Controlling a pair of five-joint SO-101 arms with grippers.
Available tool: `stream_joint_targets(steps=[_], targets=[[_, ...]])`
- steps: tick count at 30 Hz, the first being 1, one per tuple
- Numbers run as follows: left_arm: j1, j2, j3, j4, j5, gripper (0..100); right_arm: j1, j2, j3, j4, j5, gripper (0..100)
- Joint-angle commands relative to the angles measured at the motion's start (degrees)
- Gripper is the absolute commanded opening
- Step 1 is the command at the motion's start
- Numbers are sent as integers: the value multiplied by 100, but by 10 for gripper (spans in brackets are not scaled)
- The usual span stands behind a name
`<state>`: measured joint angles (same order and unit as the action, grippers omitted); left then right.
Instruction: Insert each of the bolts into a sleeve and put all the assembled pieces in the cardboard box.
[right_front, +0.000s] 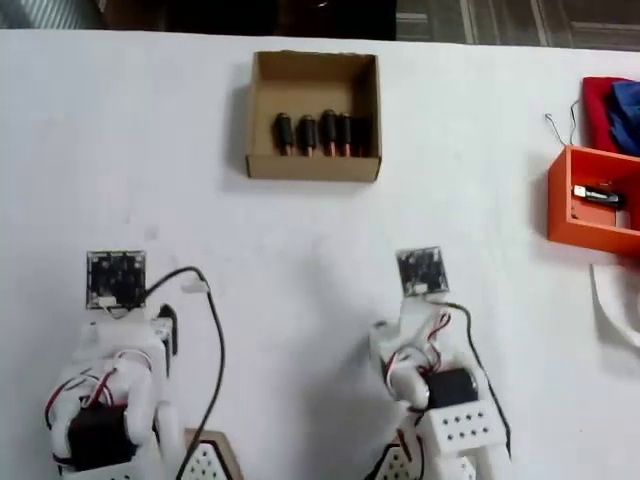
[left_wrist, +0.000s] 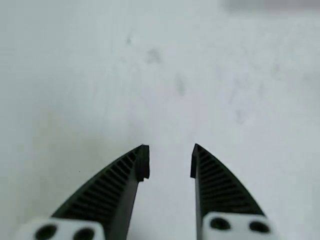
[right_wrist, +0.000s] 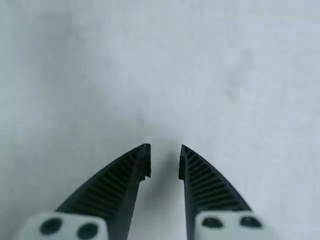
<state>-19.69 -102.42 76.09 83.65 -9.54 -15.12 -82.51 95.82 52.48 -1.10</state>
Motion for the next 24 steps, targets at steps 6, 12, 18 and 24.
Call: stream_joint_targets(steps=[6,12,18,24], targets=[[-782,-26,1376,-2119,-853,158,13,-2062,123,1516,97,87],[-862,-26,2062,-1565,-70,160,40,-1991,123,1974,105,84],[-712,-26,2079,-1073,-53,159,40,-1991,123,1974,114,84],[554,-26,2088,-1073,-35,159,31,-2000,123,1974,114,84]])
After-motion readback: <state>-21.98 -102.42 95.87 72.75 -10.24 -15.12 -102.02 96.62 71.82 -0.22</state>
